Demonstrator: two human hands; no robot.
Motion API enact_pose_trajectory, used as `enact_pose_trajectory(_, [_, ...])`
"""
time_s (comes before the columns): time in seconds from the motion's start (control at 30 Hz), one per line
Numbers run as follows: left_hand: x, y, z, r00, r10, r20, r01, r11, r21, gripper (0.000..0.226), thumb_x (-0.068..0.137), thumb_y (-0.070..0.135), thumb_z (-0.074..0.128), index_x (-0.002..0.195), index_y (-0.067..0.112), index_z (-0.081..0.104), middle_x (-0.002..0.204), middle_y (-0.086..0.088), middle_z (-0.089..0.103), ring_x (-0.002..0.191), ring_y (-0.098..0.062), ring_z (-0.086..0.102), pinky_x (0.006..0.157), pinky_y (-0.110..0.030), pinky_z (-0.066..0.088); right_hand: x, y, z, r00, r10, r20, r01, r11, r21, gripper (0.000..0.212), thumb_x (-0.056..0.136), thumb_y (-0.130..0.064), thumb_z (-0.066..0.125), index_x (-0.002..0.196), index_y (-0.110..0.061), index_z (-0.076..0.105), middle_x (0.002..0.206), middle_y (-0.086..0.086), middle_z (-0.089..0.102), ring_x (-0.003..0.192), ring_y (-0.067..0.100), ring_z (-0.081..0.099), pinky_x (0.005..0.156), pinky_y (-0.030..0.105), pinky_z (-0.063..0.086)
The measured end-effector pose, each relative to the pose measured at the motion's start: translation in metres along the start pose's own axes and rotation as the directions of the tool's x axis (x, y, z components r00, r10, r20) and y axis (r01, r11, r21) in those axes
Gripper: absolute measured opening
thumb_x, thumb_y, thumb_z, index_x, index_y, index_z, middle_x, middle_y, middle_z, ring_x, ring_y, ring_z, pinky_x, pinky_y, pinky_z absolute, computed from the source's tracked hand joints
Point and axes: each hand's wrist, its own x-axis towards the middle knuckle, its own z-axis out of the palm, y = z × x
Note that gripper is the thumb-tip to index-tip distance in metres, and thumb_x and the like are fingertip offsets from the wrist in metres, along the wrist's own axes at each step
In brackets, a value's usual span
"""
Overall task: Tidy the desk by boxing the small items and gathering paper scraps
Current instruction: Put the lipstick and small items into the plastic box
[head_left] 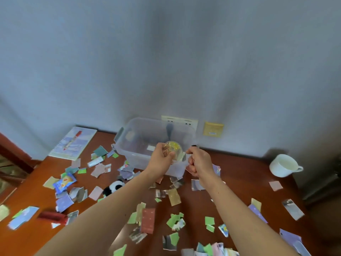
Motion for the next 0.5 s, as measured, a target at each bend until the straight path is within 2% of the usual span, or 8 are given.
enact_pose_trajectory(0.2, [0.039,-0.017,-0.059,0.999,-0.05,-0.008,0.051,0.994,0.099,0.021,0.094,0.012,0.05,0.113,0.013,0.041,0.111,-0.015,0.058,0.088,-0.022,0.053,0.079,-0.037,0.046,0.02,-0.007,0.062,1.0,0.001,-0.012,-0.002,1.0,-0.027,0.015,0.091,-0.021,0.051,0.078,-0.014,0.053,0.057,0.002,0.038,0.042,0.012,0.025,0.038,0.018,0.017])
enact_pose_trajectory(0.37, [0.079,-0.033,-0.097,0.987,-0.159,-0.015,0.16,0.983,0.091,0.04,0.096,0.005,0.045,0.135,0.005,0.038,0.123,-0.019,0.054,0.102,-0.032,0.059,0.086,-0.041,0.053,0.049,-0.003,0.102,0.999,0.053,-0.005,-0.053,0.999,0.013,0.02,0.093,-0.015,0.047,0.073,-0.012,0.048,0.053,0.002,0.044,0.04,0.012,0.034,0.036,0.02,0.023])
enact_pose_trajectory(0.43, [0.095,-0.04,-0.106,0.979,-0.204,0.005,0.203,0.974,0.097,0.035,0.096,0.005,0.046,0.13,0.008,0.04,0.113,-0.012,0.055,0.1,-0.029,0.059,0.083,-0.039,0.053,0.064,-0.001,0.115,0.996,0.091,-0.014,-0.09,0.995,0.033,0.014,0.094,-0.014,0.047,0.081,-0.01,0.052,0.056,0.003,0.05,0.043,0.014,0.04,0.039,0.022,0.031])
enact_pose_trajectory(0.5, [0.115,-0.047,-0.108,0.968,-0.25,0.034,0.247,0.966,0.081,0.03,0.091,0.004,0.053,0.12,0.009,0.044,0.102,-0.011,0.059,0.09,-0.028,0.063,0.073,-0.038,0.056,0.079,0.001,0.127,0.989,0.149,-0.014,-0.147,0.986,0.082,0.009,0.094,-0.009,0.045,0.089,-0.008,0.052,0.063,0.007,0.053,0.046,0.015,0.045,0.042,0.022,0.038])
